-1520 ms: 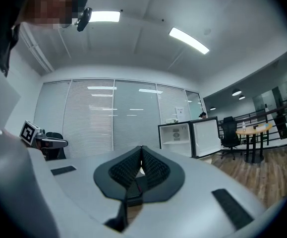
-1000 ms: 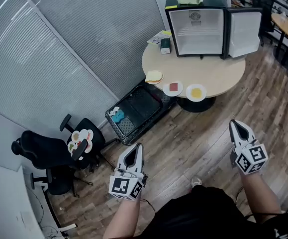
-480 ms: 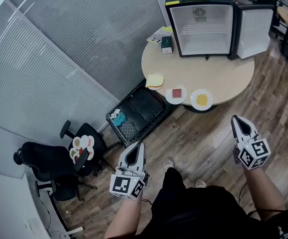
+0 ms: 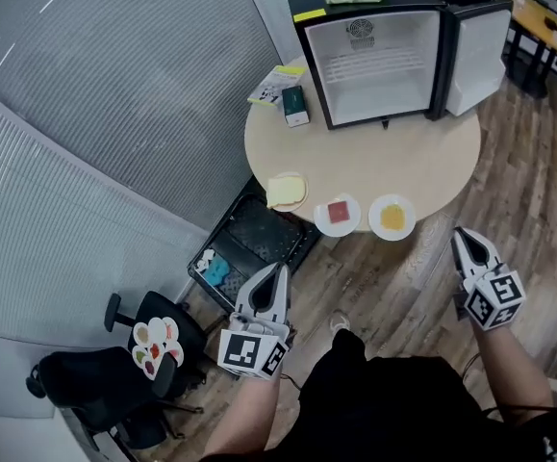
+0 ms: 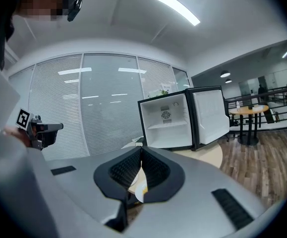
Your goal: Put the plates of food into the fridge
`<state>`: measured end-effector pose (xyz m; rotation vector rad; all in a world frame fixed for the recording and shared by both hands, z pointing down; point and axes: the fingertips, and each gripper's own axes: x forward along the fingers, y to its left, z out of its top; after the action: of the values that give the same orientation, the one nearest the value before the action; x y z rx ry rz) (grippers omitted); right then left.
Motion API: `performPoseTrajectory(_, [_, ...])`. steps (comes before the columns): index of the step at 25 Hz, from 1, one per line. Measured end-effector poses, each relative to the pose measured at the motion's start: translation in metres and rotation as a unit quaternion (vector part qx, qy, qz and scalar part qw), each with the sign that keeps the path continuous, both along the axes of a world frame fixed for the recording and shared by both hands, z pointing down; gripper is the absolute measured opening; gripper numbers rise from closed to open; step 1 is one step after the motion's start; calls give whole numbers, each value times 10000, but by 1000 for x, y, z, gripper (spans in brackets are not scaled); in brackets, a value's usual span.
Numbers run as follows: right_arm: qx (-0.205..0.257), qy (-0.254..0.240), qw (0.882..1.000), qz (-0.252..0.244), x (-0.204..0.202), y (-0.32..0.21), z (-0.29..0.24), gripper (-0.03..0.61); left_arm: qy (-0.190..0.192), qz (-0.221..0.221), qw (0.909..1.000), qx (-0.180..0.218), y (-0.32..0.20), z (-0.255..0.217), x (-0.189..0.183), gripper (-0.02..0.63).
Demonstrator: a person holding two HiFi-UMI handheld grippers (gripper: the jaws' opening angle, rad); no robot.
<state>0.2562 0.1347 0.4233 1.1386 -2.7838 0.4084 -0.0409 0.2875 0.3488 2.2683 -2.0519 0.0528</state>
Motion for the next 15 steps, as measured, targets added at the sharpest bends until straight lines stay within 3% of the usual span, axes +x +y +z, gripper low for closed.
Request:
performPoseTrajectory(8, [-98, -37, 9969, 780, -66, -38, 6, 5, 31, 786, 9969, -11, -79, 7, -86, 3])
performPoseTrajectory(15, [-452, 23, 9905, 1298, -85, -43, 35, 5, 47, 1420, 9899, -2, -130, 19, -108, 3])
